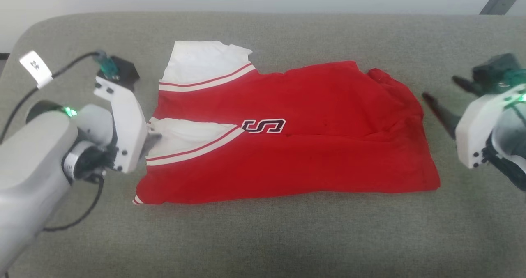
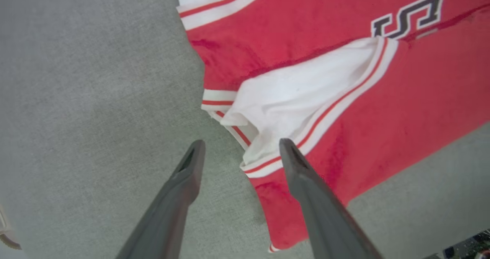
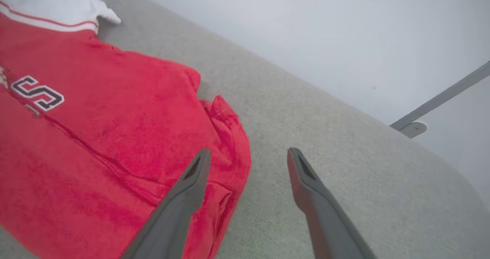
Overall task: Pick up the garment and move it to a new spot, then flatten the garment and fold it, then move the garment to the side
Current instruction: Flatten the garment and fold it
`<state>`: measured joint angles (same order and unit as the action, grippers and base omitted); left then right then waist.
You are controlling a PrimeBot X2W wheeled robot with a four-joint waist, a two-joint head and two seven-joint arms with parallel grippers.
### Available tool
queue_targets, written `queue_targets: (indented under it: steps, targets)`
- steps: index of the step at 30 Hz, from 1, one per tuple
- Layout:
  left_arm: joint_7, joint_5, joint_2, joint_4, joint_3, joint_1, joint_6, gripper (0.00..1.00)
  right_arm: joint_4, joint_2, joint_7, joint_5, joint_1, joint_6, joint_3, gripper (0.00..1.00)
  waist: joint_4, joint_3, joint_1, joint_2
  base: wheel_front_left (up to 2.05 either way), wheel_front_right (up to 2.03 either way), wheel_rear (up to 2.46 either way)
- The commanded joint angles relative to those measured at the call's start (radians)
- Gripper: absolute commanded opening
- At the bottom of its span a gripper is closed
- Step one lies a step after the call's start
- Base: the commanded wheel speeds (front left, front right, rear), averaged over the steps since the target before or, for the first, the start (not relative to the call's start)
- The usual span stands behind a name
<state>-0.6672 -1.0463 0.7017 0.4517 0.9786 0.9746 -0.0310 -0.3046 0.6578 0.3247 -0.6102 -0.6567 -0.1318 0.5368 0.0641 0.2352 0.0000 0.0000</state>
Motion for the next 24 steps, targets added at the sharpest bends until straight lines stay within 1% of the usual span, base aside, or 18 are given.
queue_targets:
  steps: [1,5,6,10,14,19,21,24]
  targets:
    - [-0.023,-0.02,0.019,-0.054,-0.008,-0.031,0.029,1.0,0.01,-0.03,-0.048,0.049,0.04,0.002,-0.075,1.0,-0.002,-0.007,0.0,0.0,0.0,0.0,0.0]
    - [-0.072,-0.059,0.066,-0.155,-0.014,-0.085,0.091,1.0,0.056,-0.102,-0.129,0.172,0.121,0.002,-0.237,1.0,-0.012,-0.015,0.0,0.0,0.0,0.0,0.0]
    - [-0.072,-0.059,0.066,-0.155,-0.014,-0.085,0.091,1.0,0.056,-0.102,-0.129,0.172,0.121,0.002,-0.237,1.0,-0.012,-0.015,0.0,0.0,0.0,0.0,0.0]
    - [-0.118,-0.107,0.107,-0.228,-0.017,-0.14,0.154,1.0,0.132,-0.194,-0.177,0.279,0.214,0.002,-0.388,1.0,-0.027,-0.018,0.0,0.0,0.0,0.0,0.0]
    - [-0.141,-0.137,0.142,-0.27,-0.02,-0.193,0.206,1.0,0.22,-0.278,-0.182,0.354,0.301,0.002,-0.495,1.0,-0.045,-0.013,0.0,0.0,0.0,0.0,0.0]
    - [-0.127,-0.177,0.161,-0.274,-0.032,-0.248,0.23,1.0,0.317,-0.351,-0.152,0.391,0.387,0.002,-0.566,1.0,-0.066,0.002,0.0,0.0,0.0,0.0,0.0]
    - [-0.117,-0.184,0.16,-0.26,-0.034,-0.265,0.226,1.0,0.342,-0.37,-0.138,0.393,0.415,0.002,-0.585,1.0,-0.072,0.006,0.0,0.0,0.0,0.0,0.0]
    - [-0.089,-0.206,0.147,-0.203,-0.036,-0.301,0.215,1.0,0.371,-0.398,-0.102,0.385,0.467,0.002,-0.596,1.0,-0.082,0.013,0.0,0.0,0.0,0.0,0.0]
